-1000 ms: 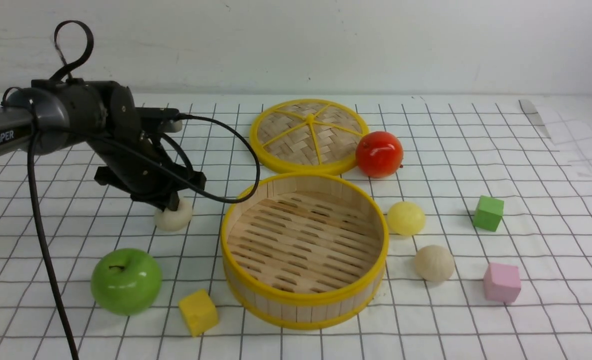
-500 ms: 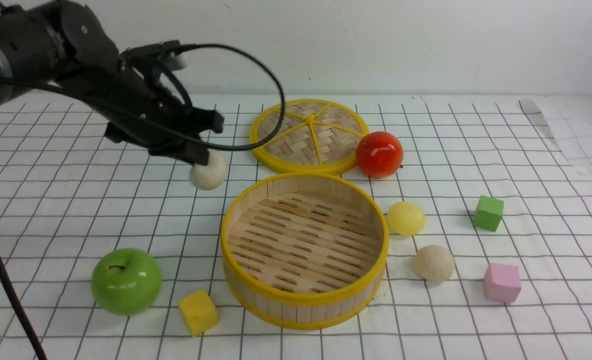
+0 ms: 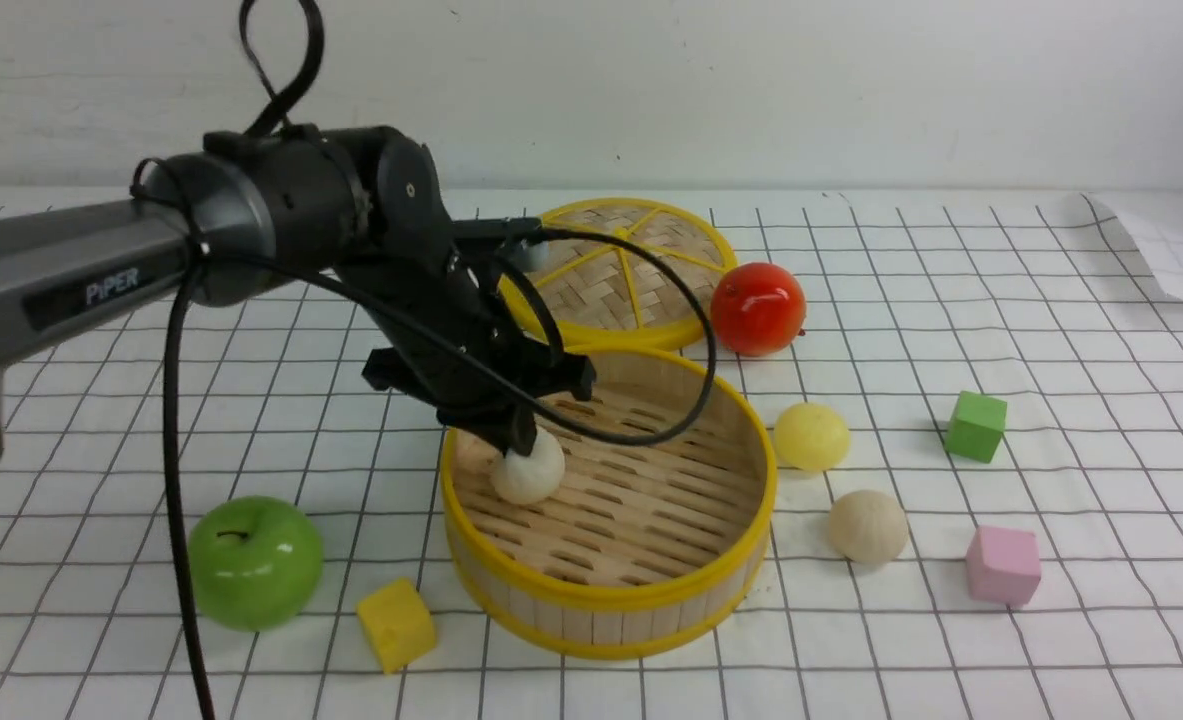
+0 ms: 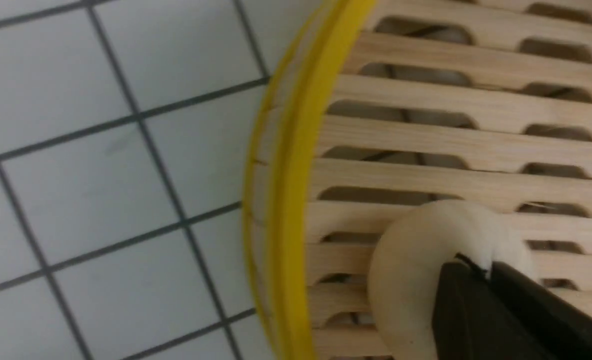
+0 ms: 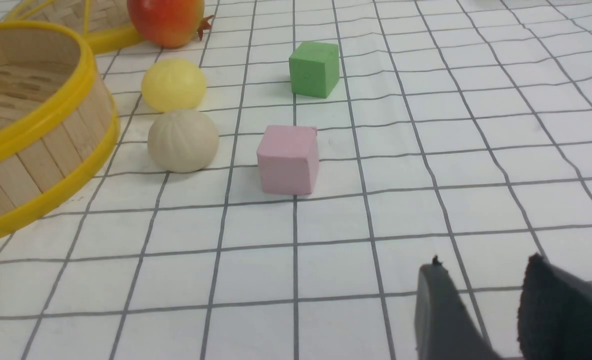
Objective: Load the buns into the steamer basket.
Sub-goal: Use the left arm to put the steamed stuffed bun into the steamer, then use the right arm to grab a steamed stuffed bun
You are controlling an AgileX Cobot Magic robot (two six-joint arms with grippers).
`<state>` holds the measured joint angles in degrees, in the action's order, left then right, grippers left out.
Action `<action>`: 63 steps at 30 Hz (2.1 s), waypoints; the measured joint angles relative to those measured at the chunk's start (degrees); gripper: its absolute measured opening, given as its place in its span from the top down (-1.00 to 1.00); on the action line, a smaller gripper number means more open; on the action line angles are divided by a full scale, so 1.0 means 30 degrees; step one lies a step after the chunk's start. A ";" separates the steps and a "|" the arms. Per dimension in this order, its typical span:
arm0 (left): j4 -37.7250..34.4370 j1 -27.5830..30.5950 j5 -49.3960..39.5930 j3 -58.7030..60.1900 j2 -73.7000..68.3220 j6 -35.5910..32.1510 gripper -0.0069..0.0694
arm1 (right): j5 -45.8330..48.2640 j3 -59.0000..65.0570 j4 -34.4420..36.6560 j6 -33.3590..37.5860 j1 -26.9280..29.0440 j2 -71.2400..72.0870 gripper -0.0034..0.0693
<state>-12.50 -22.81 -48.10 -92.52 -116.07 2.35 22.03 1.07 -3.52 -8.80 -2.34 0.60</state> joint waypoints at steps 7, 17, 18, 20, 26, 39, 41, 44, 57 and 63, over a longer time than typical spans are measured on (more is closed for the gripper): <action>0.0622 0.0001 0.0425 -0.0017 -0.0136 0.0590 0.65 | 0.0000 0.0000 0.0000 0.0000 0.0000 0.0000 0.25; 0.0564 0.0001 -0.2163 0.0001 0.2329 0.2146 -0.51 | 0.0000 0.0000 0.0000 0.0000 0.0000 0.0000 0.25; 0.0564 0.0001 -0.2647 0.0001 0.2992 0.2594 -0.61 | 0.0000 0.0000 0.0000 0.0000 0.0000 0.0000 0.25; 0.0545 0.0001 -0.3711 0.0001 0.4336 0.3571 -0.76 | 0.0000 0.0000 0.0000 0.0000 0.0000 0.0000 0.25; 0.1175 0.0001 -0.7122 -0.0017 0.9012 0.4677 -0.74 | 0.0000 0.0000 0.0000 0.0000 0.0000 0.0000 0.25; 0.2161 0.0001 -0.7570 0.7569 2.2224 0.6558 0.39 | 0.0000 0.0000 0.0000 0.0000 0.0000 0.0000 0.25; 0.2358 0.0001 -0.7570 1.0923 2.5622 0.6652 0.66 | 0.0000 0.0000 0.0000 0.0000 0.0000 0.0000 0.25; 0.2518 0.0001 -0.7518 1.3241 2.8064 0.6698 0.83 | 0.0000 0.0000 0.0000 0.0000 0.0000 0.0000 0.25; 0.3433 0.0001 -0.3502 1.9312 3.6706 0.8464 0.85 | 0.0000 0.0000 0.0000 0.0000 -0.0023 0.0000 0.25; 0.3525 0.0001 -0.2659 1.9361 3.6729 0.8536 0.85 | 0.0000 0.0000 0.0000 0.0000 -0.0023 0.0000 0.25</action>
<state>-1.93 -22.80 -56.08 -34.44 -5.88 27.95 22.03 1.07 -3.52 -8.80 -2.41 0.60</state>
